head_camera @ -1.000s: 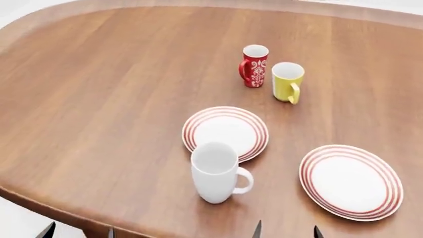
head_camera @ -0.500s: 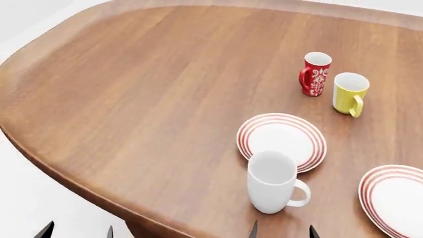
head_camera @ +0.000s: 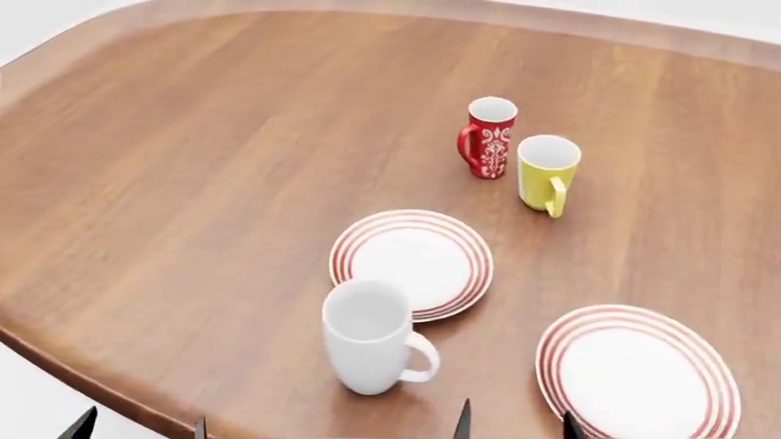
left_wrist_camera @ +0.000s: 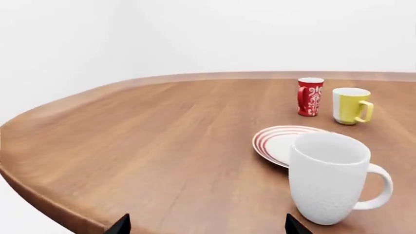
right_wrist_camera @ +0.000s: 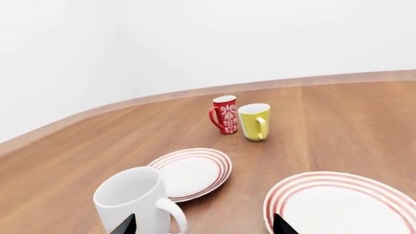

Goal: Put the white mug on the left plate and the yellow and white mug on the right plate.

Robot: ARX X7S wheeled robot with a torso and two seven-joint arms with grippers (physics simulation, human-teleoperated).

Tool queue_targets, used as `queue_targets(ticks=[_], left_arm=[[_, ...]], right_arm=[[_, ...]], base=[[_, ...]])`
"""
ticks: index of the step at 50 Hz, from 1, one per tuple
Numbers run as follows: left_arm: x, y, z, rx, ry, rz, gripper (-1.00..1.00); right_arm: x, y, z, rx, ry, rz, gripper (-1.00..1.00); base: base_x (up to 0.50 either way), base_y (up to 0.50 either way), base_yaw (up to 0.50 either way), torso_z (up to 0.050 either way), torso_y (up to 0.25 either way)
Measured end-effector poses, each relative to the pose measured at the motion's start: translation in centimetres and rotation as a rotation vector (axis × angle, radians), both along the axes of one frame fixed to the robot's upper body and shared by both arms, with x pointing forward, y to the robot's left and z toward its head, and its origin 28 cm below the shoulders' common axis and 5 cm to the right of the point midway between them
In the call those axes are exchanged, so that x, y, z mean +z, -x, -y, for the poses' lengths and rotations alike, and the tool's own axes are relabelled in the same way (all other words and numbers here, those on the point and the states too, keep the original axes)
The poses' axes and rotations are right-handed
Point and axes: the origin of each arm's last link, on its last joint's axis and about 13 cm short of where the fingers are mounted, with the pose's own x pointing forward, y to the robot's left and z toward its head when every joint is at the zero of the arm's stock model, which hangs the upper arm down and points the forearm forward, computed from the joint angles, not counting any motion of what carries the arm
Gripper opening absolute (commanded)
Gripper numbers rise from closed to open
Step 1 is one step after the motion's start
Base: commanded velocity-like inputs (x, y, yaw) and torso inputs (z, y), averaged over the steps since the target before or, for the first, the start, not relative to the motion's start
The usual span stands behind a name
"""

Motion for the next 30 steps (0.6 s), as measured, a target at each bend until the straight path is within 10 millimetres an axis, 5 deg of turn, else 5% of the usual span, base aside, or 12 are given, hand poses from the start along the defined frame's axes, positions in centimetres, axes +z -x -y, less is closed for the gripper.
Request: queue_targets(ticks=[8, 15, 30], left_arm=[[0.04, -0.03, 0.00, 0.001, 0.001, 0.000, 1.00], [0.06, -0.03, 0.03, 0.001, 0.002, 0.001, 1.00], [0.05, -0.06, -0.09, 0.005, 0.001, -0.001, 1.00]], right_arm=[[0.10, 0.03, 0.13, -0.011, -0.002, 0.009, 1.00], [0.24, 0.06, 0.35, -0.037, 0.000, 0.020, 1.00], [0.49, 0.15, 0.53, -0.065, -0.011, 0.039, 1.00]], base=[[0.16, -0.40, 0.00, 0.000, 0.000], [0.04, 0.01, 0.00, 0.000, 0.000], [0.47, 0.16, 0.00, 0.000, 0.000]])
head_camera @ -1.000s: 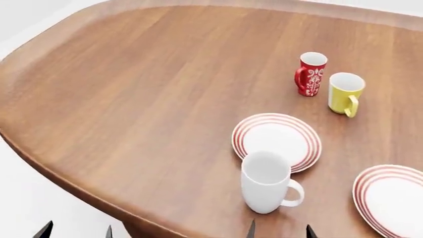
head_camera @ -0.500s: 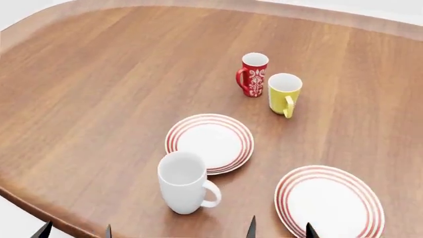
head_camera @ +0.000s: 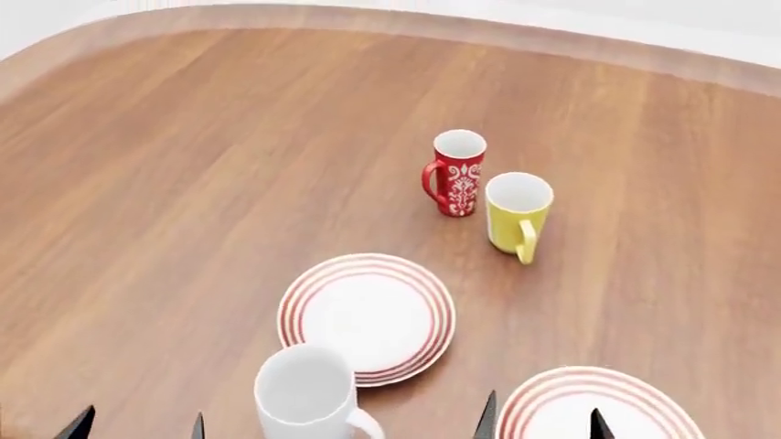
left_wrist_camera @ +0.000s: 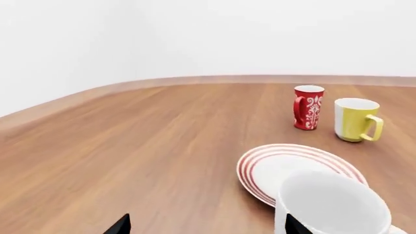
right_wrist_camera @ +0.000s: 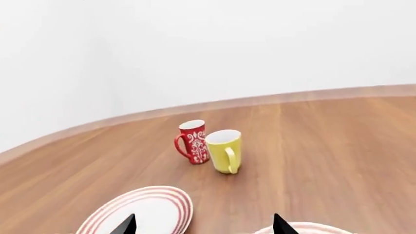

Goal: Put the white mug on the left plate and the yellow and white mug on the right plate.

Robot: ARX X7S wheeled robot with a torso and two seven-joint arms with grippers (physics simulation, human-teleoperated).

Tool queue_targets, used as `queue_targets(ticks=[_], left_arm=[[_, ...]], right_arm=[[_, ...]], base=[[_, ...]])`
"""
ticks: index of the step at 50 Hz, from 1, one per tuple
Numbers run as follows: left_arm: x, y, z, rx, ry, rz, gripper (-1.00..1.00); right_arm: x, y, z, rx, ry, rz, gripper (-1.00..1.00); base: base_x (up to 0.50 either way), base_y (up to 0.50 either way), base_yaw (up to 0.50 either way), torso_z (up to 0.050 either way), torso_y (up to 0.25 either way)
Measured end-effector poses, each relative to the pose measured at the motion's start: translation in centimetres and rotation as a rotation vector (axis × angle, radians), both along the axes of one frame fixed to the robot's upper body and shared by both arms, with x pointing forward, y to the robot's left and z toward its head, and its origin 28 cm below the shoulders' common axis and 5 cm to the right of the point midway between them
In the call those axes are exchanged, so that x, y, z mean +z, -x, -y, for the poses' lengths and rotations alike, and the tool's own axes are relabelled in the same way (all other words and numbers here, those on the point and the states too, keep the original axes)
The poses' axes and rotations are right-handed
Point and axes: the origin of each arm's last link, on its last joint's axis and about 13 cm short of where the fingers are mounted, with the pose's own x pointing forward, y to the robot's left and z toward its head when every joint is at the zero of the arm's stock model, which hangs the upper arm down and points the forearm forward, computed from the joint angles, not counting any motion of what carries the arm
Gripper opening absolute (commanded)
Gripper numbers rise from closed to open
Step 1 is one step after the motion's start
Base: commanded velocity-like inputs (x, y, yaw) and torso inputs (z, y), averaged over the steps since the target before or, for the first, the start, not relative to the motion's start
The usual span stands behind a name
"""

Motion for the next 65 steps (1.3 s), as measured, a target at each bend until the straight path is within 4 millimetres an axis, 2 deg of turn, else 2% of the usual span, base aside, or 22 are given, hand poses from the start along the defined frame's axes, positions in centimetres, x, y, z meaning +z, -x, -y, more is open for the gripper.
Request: queue_targets(ticks=[20, 27, 32, 41, 52, 65], left_arm=[[0.1, 0.0, -0.1, 0.004, 0.000, 0.000, 1.00], [0.5, -0.1, -0.4, 0.015, 0.009, 0.011, 1.00], [1.2, -0.3, -1.3, 0.064, 0.032, 0.025, 1.00], [2.4, -0.1, -2.7, 0.159, 0.049, 0.048, 1.00], [3.3, 0.1, -3.2, 0.235, 0.069, 0.070, 1.00], [3.6, -0.3, -3.5, 0.274, 0.087, 0.076, 1.00]], right_arm=[[0.1, 0.1, 0.0, -0.014, 0.002, 0.011, 1.00], [0.1, 0.0, 0.1, -0.023, 0.008, 0.012, 1.00], [0.0, 0.1, 0.2, -0.020, 0.021, 0.003, 1.00], [0.5, 1.4, 2.0, 0.006, 0.083, -0.021, 1.00], [1.8, 3.5, 4.7, 0.100, 0.209, -0.090, 1.00], [3.1, 5.4, 5.9, 0.296, 0.271, -0.169, 1.00]], base=[[0.47, 0.16, 0.00, 0.000, 0.000], [0.01, 0.00, 0.00, 0.000, 0.000], [0.00, 0.00, 0.00, 0.000, 0.000], [0.00, 0.00, 0.00, 0.000, 0.000], [0.00, 0.00, 0.00, 0.000, 0.000], [0.00, 0.00, 0.00, 0.000, 0.000]])
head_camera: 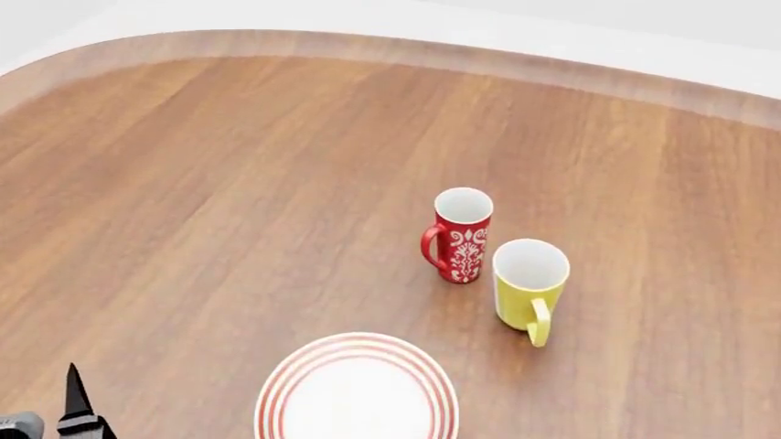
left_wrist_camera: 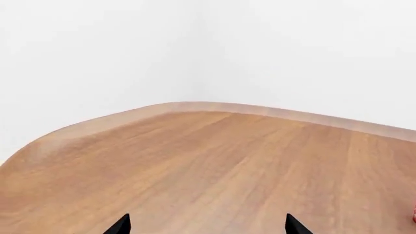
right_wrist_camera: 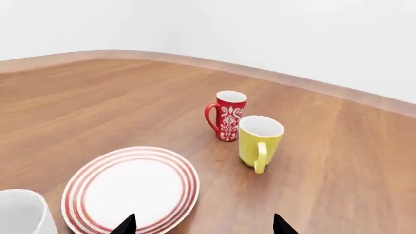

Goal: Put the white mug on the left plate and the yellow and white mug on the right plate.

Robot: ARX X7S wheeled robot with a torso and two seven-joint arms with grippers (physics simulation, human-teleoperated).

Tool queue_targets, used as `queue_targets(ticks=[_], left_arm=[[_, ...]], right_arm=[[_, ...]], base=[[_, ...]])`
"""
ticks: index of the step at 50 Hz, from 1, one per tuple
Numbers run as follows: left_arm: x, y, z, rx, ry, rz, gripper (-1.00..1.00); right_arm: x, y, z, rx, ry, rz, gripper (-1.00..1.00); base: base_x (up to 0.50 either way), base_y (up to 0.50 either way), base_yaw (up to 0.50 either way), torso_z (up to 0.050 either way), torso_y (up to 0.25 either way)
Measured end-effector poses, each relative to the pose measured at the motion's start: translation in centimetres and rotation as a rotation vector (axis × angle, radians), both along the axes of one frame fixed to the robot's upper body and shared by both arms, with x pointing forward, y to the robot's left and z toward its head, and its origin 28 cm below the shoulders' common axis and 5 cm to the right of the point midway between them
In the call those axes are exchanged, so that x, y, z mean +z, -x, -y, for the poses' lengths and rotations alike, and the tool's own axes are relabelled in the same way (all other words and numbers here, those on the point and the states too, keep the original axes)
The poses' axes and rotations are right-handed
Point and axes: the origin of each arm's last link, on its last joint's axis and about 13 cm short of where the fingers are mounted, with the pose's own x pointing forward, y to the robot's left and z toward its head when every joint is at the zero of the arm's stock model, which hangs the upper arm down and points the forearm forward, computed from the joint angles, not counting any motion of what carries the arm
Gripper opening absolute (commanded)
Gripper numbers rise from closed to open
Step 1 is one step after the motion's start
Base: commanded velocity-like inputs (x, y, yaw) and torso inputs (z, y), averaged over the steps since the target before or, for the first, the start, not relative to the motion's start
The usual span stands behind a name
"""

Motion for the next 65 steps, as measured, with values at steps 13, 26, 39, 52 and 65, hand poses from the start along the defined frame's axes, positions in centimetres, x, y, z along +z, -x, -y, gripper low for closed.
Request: queue_targets(ticks=[13, 26, 39, 52, 65], left_arm=[[0.0, -0.3, -0.4, 0.024, 0.021, -0.013, 1.00], [0.2, -0.2, -0.6, 0.046, 0.046, -0.017, 1.00], [0.3, -0.1, -0.6, 0.054, 0.056, -0.014, 1.00], [0.4, -0.1, -0.4, 0.057, 0.062, -0.012, 1.00], [0.3, 0.0, -0.4, 0.063, 0.068, -0.011, 1.00]], right_arm=[[1.0, 1.6, 0.3, 0.119, 0.056, -0.046, 1.00], [1.8, 3.0, 0.5, 0.215, 0.109, -0.070, 1.00], [1.7, 2.9, 0.8, 0.305, 0.107, -0.095, 1.00], [1.2, 1.1, 1.1, 0.395, 0.102, -0.152, 1.00], [0.7, -1.7, 1.3, 0.469, 0.121, -0.225, 1.00]], base=[[0.00, 0.00, 0.00, 0.000, 0.000], [0.00, 0.00, 0.00, 0.000, 0.000], [0.00, 0.00, 0.00, 0.000, 0.000], [0.00, 0.00, 0.00, 0.000, 0.000], [0.00, 0.00, 0.00, 0.000, 0.000]])
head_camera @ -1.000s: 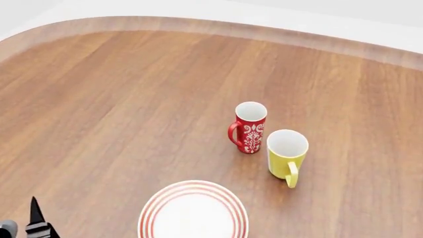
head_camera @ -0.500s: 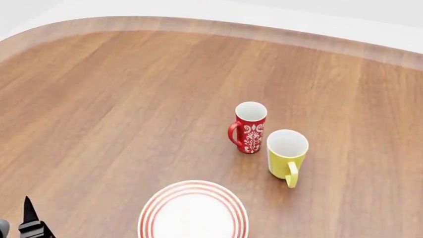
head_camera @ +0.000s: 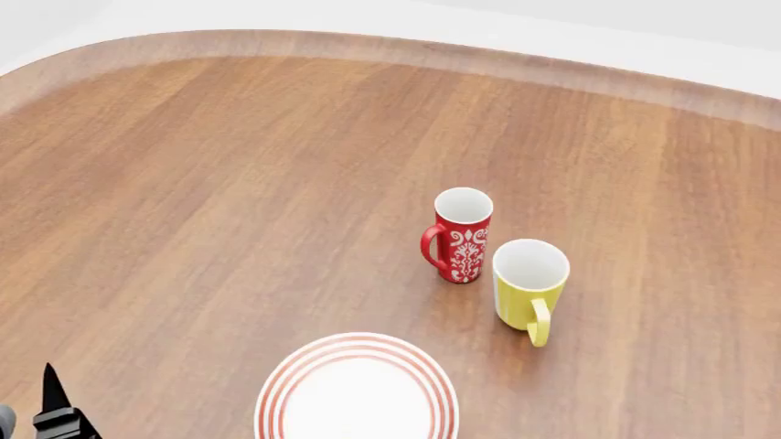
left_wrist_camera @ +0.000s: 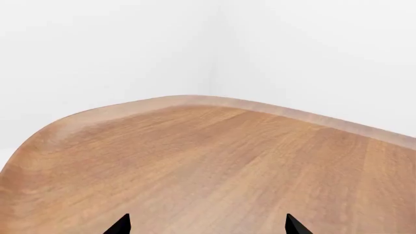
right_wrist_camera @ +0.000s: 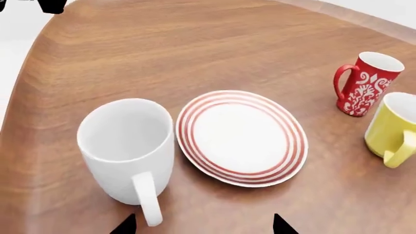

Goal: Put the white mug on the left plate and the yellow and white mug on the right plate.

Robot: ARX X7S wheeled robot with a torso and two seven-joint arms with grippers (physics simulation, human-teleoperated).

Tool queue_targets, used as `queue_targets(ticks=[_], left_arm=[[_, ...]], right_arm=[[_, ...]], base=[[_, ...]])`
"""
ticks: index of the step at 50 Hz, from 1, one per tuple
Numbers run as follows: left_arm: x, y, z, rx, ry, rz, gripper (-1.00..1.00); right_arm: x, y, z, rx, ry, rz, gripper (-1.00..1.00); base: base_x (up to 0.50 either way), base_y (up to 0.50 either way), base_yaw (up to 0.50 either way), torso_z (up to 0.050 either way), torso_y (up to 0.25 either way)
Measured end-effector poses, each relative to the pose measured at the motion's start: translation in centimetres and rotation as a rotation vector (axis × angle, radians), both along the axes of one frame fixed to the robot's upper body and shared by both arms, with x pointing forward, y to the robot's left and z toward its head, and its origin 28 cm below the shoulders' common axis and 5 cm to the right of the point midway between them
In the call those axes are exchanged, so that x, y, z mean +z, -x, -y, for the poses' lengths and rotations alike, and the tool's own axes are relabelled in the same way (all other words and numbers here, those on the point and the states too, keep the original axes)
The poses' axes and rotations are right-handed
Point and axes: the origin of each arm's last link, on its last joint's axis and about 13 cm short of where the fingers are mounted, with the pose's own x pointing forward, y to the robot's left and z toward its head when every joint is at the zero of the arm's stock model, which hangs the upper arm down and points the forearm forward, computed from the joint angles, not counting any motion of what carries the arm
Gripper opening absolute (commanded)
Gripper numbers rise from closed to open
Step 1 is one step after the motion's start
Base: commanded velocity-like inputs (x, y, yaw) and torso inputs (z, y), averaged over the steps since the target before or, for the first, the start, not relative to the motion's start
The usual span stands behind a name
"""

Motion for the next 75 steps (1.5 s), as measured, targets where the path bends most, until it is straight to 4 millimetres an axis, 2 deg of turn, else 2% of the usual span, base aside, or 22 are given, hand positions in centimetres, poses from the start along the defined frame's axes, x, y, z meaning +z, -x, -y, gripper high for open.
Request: queue_targets(ticks=[11, 31, 51, 75], left_arm=[[0.0, 0.1, 0.1, 0.003, 0.000, 0.001, 1.00], [0.0, 0.2, 0.2, 0.002, -0.002, 0.001, 1.00], [0.0, 0.2, 0.3, -0.003, -0.002, 0.001, 1.00], [0.1, 0.5, 0.5, -0.003, -0.001, 0.001, 1.00]], right_arm=[[-0.6, -2.0, -0.2, 0.051, 0.022, -0.052, 1.00], [-1.1, -2.8, -1.7, 0.179, 0.070, -0.101, 1.00], [-1.5, -5.5, -3.3, 0.263, 0.118, -0.145, 1.00], [-3.7, -6.1, -4.1, 0.338, 0.174, -0.232, 1.00]], base=[[0.00, 0.00, 0.00, 0.000, 0.000], [0.00, 0.00, 0.00, 0.000, 0.000], [0.00, 0.00, 0.00, 0.000, 0.000], [0.00, 0.00, 0.00, 0.000, 0.000]])
